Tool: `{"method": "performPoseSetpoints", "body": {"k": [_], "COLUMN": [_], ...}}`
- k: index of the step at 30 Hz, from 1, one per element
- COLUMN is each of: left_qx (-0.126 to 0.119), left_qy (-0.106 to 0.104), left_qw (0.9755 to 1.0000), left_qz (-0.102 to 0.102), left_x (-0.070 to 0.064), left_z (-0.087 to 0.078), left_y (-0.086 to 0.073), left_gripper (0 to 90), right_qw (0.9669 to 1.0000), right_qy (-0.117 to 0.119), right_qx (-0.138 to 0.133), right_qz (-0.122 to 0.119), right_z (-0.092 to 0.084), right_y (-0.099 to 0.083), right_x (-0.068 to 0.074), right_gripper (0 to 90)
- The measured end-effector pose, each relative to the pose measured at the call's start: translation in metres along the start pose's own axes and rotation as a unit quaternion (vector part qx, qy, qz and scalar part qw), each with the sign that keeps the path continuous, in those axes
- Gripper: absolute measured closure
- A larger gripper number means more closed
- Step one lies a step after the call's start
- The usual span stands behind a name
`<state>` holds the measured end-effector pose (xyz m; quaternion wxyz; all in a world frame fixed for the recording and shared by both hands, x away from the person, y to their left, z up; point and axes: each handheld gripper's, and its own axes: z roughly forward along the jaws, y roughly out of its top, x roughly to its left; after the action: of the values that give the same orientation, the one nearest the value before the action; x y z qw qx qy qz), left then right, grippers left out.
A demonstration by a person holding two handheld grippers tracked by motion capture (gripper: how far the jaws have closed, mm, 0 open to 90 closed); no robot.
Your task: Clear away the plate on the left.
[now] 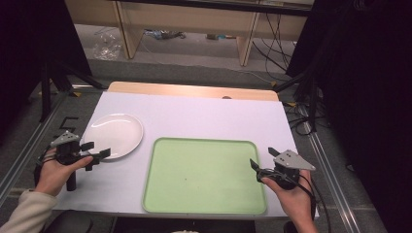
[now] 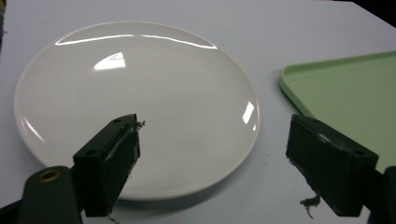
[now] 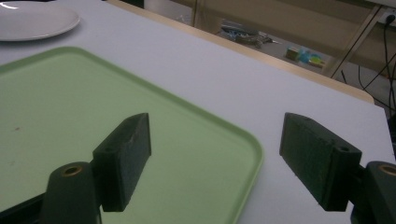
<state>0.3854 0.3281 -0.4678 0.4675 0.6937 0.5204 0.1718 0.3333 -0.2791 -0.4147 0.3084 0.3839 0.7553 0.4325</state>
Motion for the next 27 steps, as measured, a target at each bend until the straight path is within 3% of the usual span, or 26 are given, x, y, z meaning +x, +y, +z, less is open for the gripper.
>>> {"method": "performPoseSetpoints", "body": {"k": [6, 12, 13, 14, 16, 17, 18, 19, 20, 22, 24, 25, 27], "left_qx": [-0.017, -0.011, -0.009, -0.001, -0.005, -0.005, -0.001, 0.005, -0.007, -0.005, 0.000, 0.009, 0.007], "left_qy": [0.018, 0.026, 0.043, 0.051, 0.086, 0.086, 0.067, 0.050, 0.048, 0.039, 0.044, 0.051, 0.051], "left_qw": [0.9996, 0.9992, 0.9790, 0.9775, 0.9688, 0.9688, 0.9711, 0.9836, 0.9981, 0.9980, 0.9982, 0.9968, 0.9965], "left_qz": [-0.014, -0.029, 0.199, 0.205, 0.233, 0.233, 0.229, 0.173, -0.039, -0.049, -0.042, -0.062, -0.065], "left_x": [0.011, 0.022, 0.055, 0.057, 0.066, 0.066, 0.068, 0.064, 0.039, 0.039, 0.043, 0.044, 0.045], "left_z": [-0.004, -0.002, -0.004, -0.005, -0.006, -0.006, -0.004, -0.001, 0.004, 0.006, 0.008, 0.010, 0.011], "left_y": [0.006, 0.009, 0.024, 0.026, 0.031, 0.031, 0.032, 0.028, 0.016, 0.016, 0.017, 0.017, 0.017], "left_gripper": [17.7, 18.5, 18.5, 19.2, 19.5, 19.6, 19.5, 19.5, 19.6, 19.7, 19.9, 20.8, 21.2], "right_qw": [1.0000, 1.0000, 1.0000, 0.9999, 0.9999, 0.9999, 0.9999, 0.9999, 0.9999, 0.9999, 0.9999, 0.9999, 0.9999], "right_qy": [-0.004, -0.004, -0.005, -0.009, -0.007, -0.007, -0.008, -0.008, -0.008, -0.008, -0.007, -0.007, -0.006], "right_qx": [-0.005, -0.006, -0.007, -0.013, -0.009, -0.009, -0.009, -0.009, -0.009, -0.008, -0.009, -0.009, -0.009], "right_qz": [0.001, 0.001, 0.004, -0.003, -0.005, -0.005, -0.007, -0.005, -0.005, -0.004, -0.006, -0.005, -0.006], "right_z": [0.000, -0.001, -0.001, 0.000, -0.001, -0.001, -0.001, -0.001, -0.001, -0.001, 0.000, 0.000, 0.000], "right_y": [0.001, 0.002, 0.002, 0.002, 0.002, 0.002, 0.002, 0.002, 0.002, 0.002, 0.002, 0.003, 0.003], "right_x": [0.001, 0.001, 0.002, 0.001, 0.000, 0.000, -0.001, -0.001, -0.001, -0.001, 0.000, 0.000, 0.000], "right_gripper": [25.6, 25.6, 25.7, 25.7, 25.7, 25.7, 25.7, 25.7, 25.7, 25.7, 25.7, 25.7, 25.7]}}
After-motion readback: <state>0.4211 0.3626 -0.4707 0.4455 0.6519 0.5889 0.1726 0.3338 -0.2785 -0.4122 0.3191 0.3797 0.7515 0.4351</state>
